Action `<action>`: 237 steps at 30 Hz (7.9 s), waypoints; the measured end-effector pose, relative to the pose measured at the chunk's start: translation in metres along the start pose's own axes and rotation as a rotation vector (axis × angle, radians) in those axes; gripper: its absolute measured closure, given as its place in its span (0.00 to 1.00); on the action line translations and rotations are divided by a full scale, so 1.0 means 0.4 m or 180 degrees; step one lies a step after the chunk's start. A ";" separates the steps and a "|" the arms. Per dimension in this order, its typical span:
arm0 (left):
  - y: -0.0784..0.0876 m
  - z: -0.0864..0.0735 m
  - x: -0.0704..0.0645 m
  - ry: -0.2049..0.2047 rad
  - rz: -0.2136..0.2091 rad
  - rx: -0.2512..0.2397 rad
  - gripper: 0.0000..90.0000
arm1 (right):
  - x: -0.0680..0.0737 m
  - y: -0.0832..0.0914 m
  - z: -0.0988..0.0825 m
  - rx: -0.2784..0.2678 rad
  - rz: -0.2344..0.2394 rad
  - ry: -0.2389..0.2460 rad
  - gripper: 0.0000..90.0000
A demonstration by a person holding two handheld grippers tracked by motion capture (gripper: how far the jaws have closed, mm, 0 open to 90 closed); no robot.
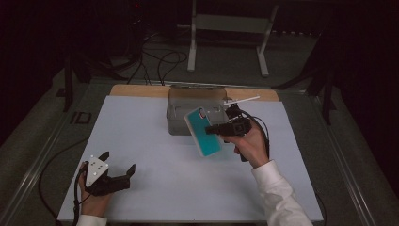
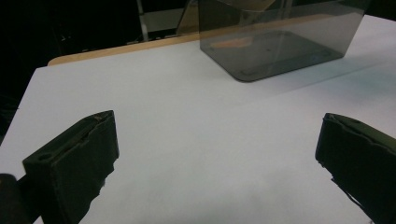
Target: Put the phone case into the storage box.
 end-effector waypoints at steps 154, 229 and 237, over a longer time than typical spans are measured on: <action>-0.001 -0.004 -0.009 0.0012 0.0016 -0.0024 0.00 | -0.254 -0.062 0.243 -0.0051 -0.1551 -0.1149 0.91; 0.002 -0.005 -0.011 0.0024 -0.0004 -0.0032 0.00 | -0.317 -0.173 0.191 0.0312 -0.1851 -0.1283 0.90; 0.002 -0.005 -0.010 0.0034 -0.0001 -0.0036 0.00 | -0.319 -0.186 0.189 0.0335 -0.1920 -0.1304 0.90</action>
Point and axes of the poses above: each handheld gripper's, and its own axes: y roughly backward along the jaws, z roughly out of its top, x roughly to its left, the point moved 4 cm from there along -y, roughly forward along the jaws, and after that the axes turned 11 degrees about x, right-handed, at the moved point
